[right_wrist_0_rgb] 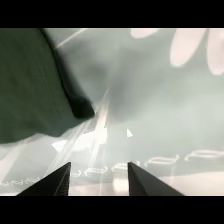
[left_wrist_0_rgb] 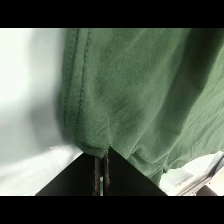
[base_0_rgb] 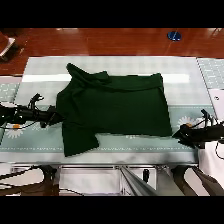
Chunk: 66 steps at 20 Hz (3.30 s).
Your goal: Fold the shirts.
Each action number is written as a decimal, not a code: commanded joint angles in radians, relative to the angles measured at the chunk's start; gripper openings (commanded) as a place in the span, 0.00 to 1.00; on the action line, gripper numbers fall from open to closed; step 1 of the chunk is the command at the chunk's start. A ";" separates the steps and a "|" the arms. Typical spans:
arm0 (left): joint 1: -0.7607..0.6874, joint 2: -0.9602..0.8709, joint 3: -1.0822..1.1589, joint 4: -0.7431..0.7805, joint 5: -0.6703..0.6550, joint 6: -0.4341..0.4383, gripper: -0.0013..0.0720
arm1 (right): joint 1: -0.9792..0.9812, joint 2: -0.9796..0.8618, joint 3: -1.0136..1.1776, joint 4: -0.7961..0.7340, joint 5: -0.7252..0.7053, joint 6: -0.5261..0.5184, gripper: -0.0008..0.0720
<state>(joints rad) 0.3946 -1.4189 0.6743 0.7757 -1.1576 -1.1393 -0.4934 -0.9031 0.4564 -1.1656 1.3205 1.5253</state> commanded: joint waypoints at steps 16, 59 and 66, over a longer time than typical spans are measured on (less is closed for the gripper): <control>0.000 0.000 0.006 -0.014 0.032 0.010 0.05 | -0.001 -0.209 -0.011 0.481 -0.231 -0.315 0.04; -0.277 0.353 0.602 0.428 0.177 -0.372 0.05 | 0.017 -0.029 0.784 0.309 0.027 -0.189 0.04; -0.291 -0.069 0.678 0.236 0.468 -0.373 0.05 | 0.232 -0.585 0.942 0.260 -0.300 -0.136 0.04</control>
<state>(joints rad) 0.1085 -1.3350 1.3163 1.1015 -0.8177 -1.5124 -0.3172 -1.2739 1.3155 -0.8890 1.1419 1.3472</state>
